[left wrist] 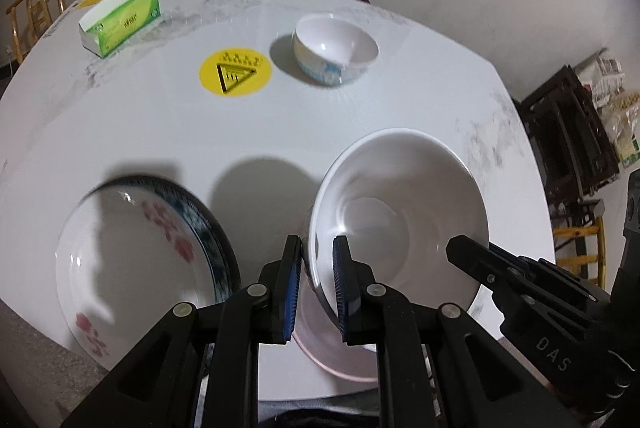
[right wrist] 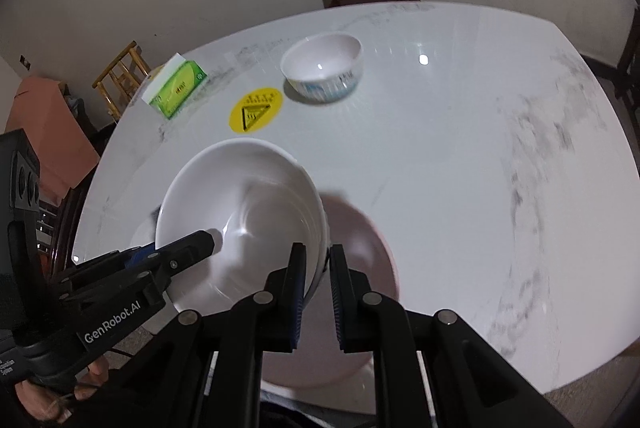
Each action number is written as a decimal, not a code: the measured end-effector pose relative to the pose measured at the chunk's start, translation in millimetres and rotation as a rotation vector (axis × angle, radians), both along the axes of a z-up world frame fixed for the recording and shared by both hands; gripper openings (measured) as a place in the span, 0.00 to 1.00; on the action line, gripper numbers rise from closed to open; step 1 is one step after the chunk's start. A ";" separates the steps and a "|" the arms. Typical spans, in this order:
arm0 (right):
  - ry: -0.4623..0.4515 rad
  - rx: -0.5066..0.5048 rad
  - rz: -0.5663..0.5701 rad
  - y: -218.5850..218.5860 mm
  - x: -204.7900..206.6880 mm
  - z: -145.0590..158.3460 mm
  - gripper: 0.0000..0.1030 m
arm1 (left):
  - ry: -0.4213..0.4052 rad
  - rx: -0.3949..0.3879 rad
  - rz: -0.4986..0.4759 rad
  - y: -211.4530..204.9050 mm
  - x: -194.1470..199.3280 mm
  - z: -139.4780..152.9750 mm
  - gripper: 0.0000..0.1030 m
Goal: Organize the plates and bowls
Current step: 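Lower the white ribbed bowl into the pink bowl with both tools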
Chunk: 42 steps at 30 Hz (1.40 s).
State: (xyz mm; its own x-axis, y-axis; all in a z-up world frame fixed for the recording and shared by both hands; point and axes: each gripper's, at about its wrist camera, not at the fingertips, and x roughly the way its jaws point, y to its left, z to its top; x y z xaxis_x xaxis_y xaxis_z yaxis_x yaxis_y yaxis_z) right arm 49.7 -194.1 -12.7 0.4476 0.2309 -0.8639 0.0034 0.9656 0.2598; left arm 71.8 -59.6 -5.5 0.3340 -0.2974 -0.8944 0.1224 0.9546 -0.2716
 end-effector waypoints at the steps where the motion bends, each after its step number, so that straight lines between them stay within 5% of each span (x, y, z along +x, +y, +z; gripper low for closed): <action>1: 0.011 0.002 -0.003 -1.3 -2.2 -4.4 0.12 | 0.007 0.005 -0.005 -1.9 -2.5 -3.1 0.12; 18: 0.076 -0.004 -0.007 -4.7 -6.3 -36.4 0.12 | 0.063 0.073 -0.029 -16.6 -11.1 -33.6 0.12; 42: 0.094 -0.004 -0.003 -2.3 -4.4 -44.8 0.12 | 0.019 0.202 -0.069 -37.5 -13.0 -34.4 0.20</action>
State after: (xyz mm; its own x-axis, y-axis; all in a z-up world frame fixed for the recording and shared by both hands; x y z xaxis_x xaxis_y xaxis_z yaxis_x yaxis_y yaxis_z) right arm 45.3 -196.4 -57.5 0.3657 0.2263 -0.9028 0.0306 0.9666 0.2546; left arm 58.9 -97.1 -39.9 0.3011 -0.1327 -0.9443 0.1861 0.9794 -0.0783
